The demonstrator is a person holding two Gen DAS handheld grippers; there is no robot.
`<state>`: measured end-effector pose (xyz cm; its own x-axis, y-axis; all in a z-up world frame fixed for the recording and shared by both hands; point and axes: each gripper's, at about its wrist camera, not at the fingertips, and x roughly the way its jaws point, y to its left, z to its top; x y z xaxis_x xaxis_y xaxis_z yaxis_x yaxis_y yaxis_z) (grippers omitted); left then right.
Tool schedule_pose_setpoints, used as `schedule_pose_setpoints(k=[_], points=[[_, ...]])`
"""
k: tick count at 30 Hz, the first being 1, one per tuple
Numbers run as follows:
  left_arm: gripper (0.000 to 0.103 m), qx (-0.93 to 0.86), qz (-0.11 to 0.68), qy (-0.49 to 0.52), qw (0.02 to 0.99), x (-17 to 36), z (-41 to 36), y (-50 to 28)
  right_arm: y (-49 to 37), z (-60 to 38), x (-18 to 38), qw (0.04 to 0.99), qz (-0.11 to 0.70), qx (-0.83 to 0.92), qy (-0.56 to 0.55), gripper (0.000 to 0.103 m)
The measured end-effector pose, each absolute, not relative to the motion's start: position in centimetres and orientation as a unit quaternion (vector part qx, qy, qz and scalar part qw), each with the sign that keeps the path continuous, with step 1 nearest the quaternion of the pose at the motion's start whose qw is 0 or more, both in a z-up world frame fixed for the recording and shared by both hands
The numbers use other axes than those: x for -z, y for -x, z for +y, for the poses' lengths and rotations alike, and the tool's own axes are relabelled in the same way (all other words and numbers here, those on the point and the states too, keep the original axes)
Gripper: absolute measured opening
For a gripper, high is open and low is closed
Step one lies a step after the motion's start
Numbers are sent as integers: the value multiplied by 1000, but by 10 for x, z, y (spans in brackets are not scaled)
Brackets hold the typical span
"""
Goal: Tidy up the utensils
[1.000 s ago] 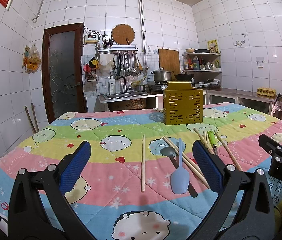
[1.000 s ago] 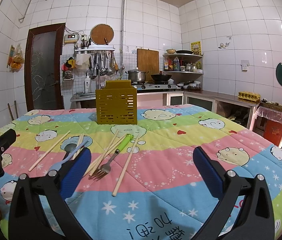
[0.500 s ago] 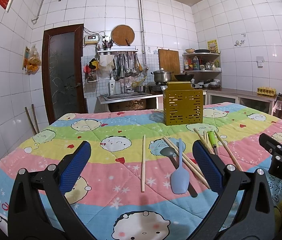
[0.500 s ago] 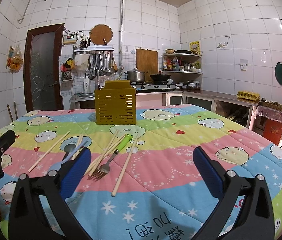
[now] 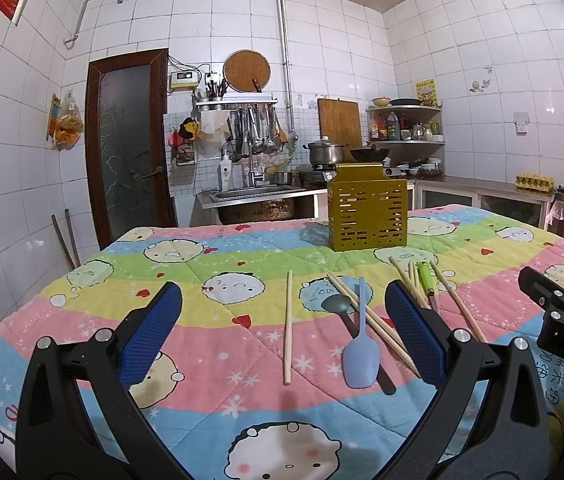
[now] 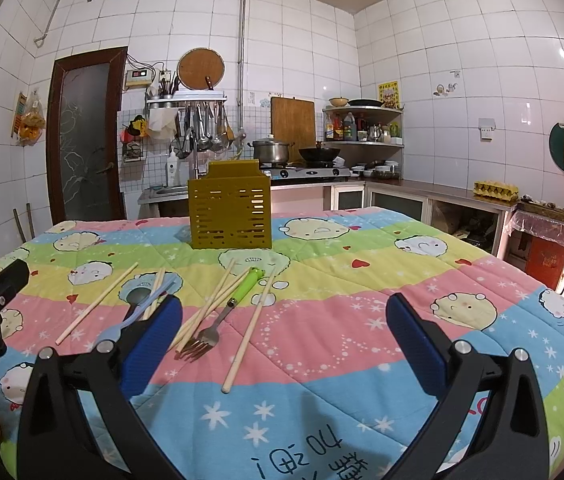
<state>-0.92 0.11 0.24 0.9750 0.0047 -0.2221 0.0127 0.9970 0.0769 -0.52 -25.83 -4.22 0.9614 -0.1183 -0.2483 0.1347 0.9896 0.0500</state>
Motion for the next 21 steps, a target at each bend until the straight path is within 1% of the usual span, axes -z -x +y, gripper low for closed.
schedule_pose_setpoints(k=[13, 17, 21], points=[[98, -6, 153, -59, 986, -9, -2, -13, -7, -256, 32, 987, 150, 49, -31, 99], [98, -4, 152, -60, 987, -22, 2, -25, -15, -254, 20, 988, 148, 41, -29, 99], [98, 15, 162, -33, 986, -38, 10, -43, -32, -258, 10, 986, 158, 42, -39, 99]])
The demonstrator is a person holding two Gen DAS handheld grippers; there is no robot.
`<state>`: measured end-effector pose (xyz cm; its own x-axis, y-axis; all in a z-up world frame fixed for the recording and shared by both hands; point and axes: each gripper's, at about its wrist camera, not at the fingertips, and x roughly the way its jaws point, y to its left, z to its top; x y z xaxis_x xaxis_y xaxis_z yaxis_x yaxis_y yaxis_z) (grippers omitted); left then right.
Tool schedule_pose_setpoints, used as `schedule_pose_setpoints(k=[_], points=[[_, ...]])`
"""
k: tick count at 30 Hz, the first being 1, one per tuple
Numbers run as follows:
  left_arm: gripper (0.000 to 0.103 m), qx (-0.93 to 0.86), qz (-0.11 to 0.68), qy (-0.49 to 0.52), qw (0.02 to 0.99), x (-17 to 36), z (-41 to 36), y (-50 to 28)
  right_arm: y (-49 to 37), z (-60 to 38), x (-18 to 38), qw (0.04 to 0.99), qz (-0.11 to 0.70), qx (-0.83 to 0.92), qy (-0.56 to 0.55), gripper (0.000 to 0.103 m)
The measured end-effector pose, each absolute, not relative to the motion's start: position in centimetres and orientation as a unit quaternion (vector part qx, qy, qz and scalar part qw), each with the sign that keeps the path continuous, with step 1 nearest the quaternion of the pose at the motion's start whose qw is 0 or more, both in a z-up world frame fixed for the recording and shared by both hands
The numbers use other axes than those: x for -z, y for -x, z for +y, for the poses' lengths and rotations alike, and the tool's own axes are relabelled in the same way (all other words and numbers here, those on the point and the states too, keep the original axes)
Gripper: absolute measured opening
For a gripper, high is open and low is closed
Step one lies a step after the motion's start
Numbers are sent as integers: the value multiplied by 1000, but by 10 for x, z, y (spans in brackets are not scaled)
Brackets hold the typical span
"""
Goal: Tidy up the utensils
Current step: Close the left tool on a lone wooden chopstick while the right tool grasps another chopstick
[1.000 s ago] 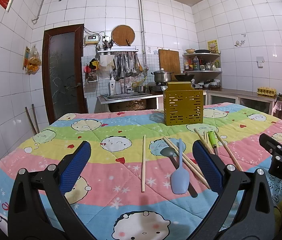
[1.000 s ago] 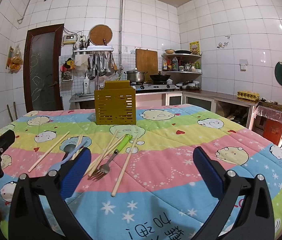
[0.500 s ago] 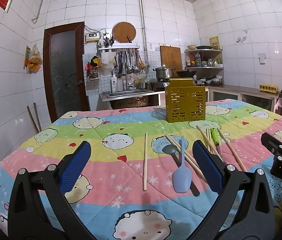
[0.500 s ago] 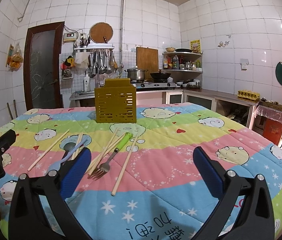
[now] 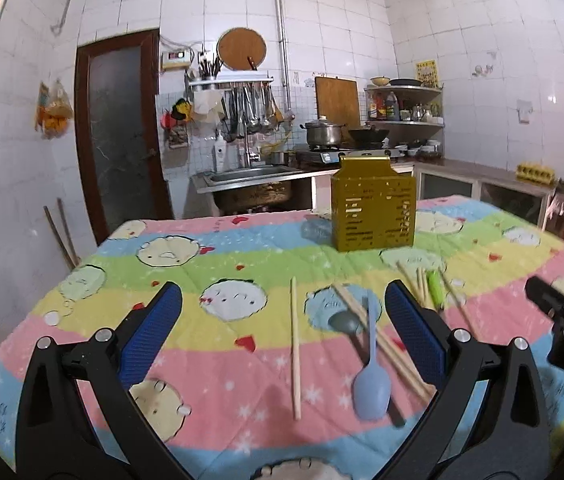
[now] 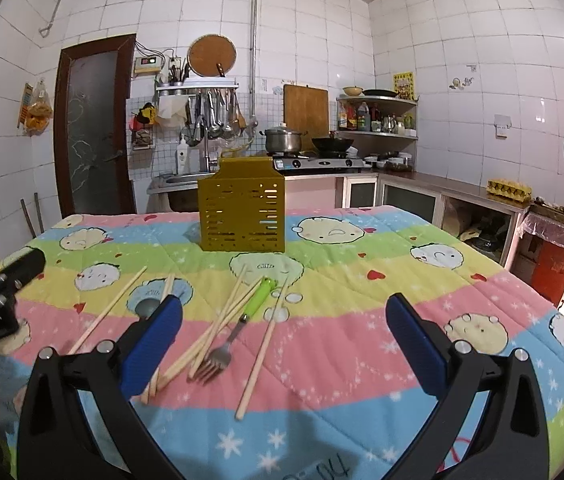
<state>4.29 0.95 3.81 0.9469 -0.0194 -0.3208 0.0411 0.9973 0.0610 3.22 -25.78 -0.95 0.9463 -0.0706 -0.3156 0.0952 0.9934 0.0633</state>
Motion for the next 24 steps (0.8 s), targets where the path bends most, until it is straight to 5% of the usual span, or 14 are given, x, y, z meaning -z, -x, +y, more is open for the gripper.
schedule_pose_setpoints(k=[13, 24], points=[[98, 45, 254, -13, 966, -47, 22, -156, -141, -276, 8, 960, 265, 84, -39, 99], [98, 54, 355, -33, 933, 5, 11, -234, -214, -292, 62, 920, 368, 133, -24, 99]])
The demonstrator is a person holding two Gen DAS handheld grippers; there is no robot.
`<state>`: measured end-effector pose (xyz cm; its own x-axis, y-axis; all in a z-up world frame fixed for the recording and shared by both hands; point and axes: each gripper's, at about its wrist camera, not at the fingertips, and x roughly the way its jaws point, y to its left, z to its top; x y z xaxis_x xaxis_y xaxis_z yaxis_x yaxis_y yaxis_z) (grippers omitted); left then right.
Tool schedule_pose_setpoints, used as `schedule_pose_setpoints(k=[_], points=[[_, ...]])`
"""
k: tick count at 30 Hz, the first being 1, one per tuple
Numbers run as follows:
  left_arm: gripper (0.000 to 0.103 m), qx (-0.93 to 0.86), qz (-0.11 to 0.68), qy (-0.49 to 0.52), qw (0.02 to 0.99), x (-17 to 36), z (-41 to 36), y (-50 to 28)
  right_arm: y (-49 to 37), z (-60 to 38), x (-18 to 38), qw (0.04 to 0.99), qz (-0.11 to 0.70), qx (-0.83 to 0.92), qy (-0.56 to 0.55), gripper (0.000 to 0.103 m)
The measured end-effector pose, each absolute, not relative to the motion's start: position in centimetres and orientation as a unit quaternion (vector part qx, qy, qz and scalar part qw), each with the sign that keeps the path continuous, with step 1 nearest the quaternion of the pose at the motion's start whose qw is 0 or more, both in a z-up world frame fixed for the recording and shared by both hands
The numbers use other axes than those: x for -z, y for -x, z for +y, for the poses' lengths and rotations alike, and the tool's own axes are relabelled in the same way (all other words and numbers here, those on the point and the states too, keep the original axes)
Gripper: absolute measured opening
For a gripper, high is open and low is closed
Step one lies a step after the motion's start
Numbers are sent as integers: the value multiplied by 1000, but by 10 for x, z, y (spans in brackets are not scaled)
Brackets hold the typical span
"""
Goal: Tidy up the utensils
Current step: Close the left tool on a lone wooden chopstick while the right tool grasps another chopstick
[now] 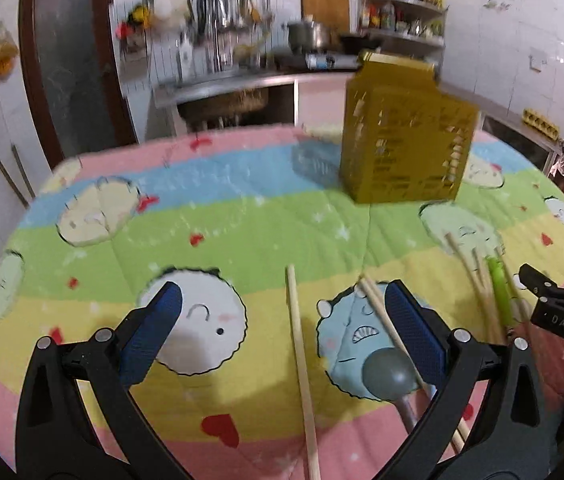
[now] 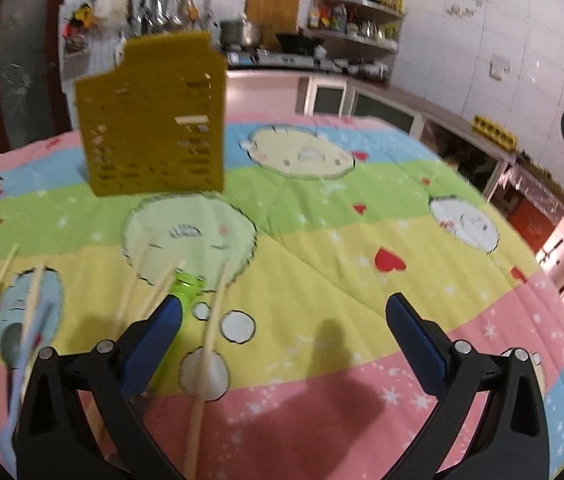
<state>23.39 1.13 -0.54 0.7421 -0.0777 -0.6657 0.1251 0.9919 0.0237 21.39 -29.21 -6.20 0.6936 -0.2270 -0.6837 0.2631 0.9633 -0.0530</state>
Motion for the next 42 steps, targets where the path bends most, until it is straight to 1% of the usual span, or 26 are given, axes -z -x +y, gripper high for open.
schedule_pose_setpoints(k=[8, 14, 22, 30, 31, 32, 33, 34, 35, 36, 37, 38, 39, 41, 42], points=[[98, 49, 434, -15, 899, 41, 18, -272, -237, -294, 79, 899, 415, 133, -32, 99], [98, 47, 468, -23, 882, 60, 16, -283, -244, -301, 85, 892, 430, 126, -57, 99], [98, 55, 472, -25, 880, 64, 18, -285, -248, -308, 90, 886, 440, 111, -89, 100], [98, 60, 477, -30, 876, 64, 17, -292, -247, -309, 88, 889, 433, 120, -87, 99], [94, 57, 476, -30, 877, 63, 16, -292, -247, -309, 87, 890, 431, 120, -86, 96], [91, 56, 474, -29, 878, 62, 15, -291, -246, -308, 86, 892, 429, 119, -84, 89], [82, 58, 471, -29, 880, 59, 14, -289, -246, -307, 84, 893, 426, 121, -81, 85], [70, 63, 470, -28, 880, 57, 13, -288, -246, -305, 83, 894, 423, 121, -79, 78], [65, 69, 471, -26, 879, 55, 11, -287, -246, -304, 81, 895, 422, 120, -80, 70], [56, 70, 473, -22, 878, 53, 10, -287, -247, -303, 80, 896, 420, 119, -82, 67], [51, 67, 474, -18, 878, 52, 10, -287, -247, -301, 80, 896, 420, 118, -82, 62], [49, 64, 475, -12, 877, 52, 11, -286, -248, -298, 80, 897, 418, 117, -80, 56], [46, 61, 475, -5, 878, 52, 11, -286, -248, -295, 79, 898, 417, 115, -77, 53], [40, 56, 472, -2, 880, 52, 9, -283, -248, -288, 78, 900, 416, 110, -71, 40], [36, 54, 471, -6, 881, 52, 8, -282, -249, -286, 78, 900, 417, 108, -70, 37]])
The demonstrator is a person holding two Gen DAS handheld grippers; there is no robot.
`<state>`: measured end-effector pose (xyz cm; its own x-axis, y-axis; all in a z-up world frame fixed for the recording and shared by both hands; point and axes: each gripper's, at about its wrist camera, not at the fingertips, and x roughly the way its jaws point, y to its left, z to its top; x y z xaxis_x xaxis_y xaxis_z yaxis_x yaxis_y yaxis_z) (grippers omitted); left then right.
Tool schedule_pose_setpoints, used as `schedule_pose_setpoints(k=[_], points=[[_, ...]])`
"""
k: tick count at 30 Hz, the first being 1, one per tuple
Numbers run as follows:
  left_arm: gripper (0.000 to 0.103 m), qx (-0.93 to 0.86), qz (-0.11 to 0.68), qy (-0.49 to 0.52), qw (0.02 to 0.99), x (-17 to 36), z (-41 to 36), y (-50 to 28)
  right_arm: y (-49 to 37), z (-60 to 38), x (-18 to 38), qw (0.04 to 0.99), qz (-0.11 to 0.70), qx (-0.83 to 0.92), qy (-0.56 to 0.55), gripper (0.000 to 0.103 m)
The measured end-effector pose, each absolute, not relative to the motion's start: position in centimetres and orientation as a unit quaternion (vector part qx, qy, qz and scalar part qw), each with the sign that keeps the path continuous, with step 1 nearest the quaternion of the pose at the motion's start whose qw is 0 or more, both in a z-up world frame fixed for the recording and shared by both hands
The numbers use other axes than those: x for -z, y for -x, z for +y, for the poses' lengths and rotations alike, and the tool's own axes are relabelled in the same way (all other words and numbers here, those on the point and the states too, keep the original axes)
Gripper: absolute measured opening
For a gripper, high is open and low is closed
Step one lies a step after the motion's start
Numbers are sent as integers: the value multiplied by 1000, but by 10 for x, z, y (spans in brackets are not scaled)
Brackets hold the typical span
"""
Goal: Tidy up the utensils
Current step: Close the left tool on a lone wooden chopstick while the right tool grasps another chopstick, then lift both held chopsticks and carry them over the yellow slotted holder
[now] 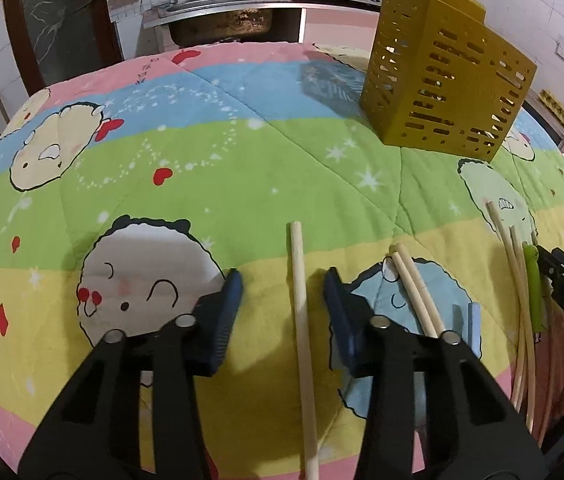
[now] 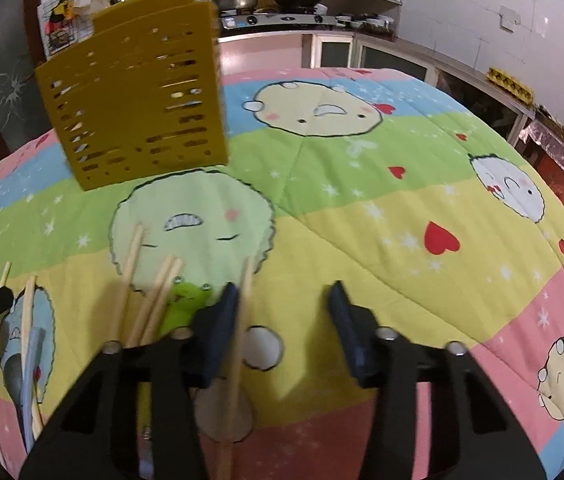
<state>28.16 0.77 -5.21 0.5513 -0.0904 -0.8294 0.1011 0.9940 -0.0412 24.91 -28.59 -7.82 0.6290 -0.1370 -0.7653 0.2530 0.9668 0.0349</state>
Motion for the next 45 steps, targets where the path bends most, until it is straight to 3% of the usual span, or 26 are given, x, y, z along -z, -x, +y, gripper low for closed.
schedule_pose_setpoints(k=[4, 9, 11, 14, 24, 45], points=[[14, 62, 470, -22, 880, 52, -4, -278, -253, -283, 79, 899, 418, 104, -75, 28], [9, 63, 474, -16, 878, 54, -5, -284, -258, -280, 79, 898, 420, 104, -77, 20], [5, 64, 477, -16, 877, 54, -5, -285, -260, -277, 78, 898, 422, 101, -75, 13], [4, 63, 480, -13, 875, 53, -6, -288, -263, -273, 77, 899, 422, 95, -69, 7], [4, 72, 455, -7, 887, 39, -16, -285, -259, -275, 61, 911, 397, 73, -87, 6], [4, 119, 266, 39, 956, -60, -32, -258, -235, -305, -18, 969, 217, 31, -117, 6]])
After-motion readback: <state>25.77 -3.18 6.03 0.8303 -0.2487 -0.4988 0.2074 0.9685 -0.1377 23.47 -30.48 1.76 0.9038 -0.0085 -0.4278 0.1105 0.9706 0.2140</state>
